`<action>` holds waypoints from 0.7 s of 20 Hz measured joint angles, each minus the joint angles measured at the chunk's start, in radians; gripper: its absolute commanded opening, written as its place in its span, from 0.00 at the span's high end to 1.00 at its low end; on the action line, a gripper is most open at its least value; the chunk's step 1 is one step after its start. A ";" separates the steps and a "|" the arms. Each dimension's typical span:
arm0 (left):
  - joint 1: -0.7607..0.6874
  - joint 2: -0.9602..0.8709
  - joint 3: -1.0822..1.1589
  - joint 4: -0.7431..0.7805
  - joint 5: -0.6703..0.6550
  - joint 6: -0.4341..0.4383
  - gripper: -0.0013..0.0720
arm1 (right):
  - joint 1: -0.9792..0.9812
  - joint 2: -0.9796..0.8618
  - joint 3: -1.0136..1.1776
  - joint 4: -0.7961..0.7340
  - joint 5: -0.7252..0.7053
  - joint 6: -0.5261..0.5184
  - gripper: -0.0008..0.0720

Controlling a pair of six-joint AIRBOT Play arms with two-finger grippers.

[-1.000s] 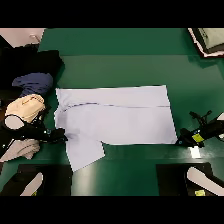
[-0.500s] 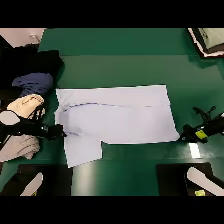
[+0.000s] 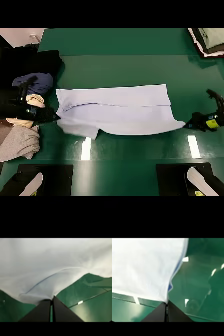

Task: Fold the shirts.

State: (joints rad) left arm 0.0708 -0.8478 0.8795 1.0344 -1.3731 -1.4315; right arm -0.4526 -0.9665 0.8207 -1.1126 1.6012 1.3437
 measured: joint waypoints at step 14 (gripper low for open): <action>0.000 -0.260 0.134 0.019 0.468 -0.019 0.95 | 0.251 -0.476 0.520 0.044 -0.155 0.093 0.97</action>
State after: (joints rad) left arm 0.0708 -1.1080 1.0138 1.0531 -0.9051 -1.4506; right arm -0.2020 -1.4429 1.3403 -1.0687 1.4464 1.4368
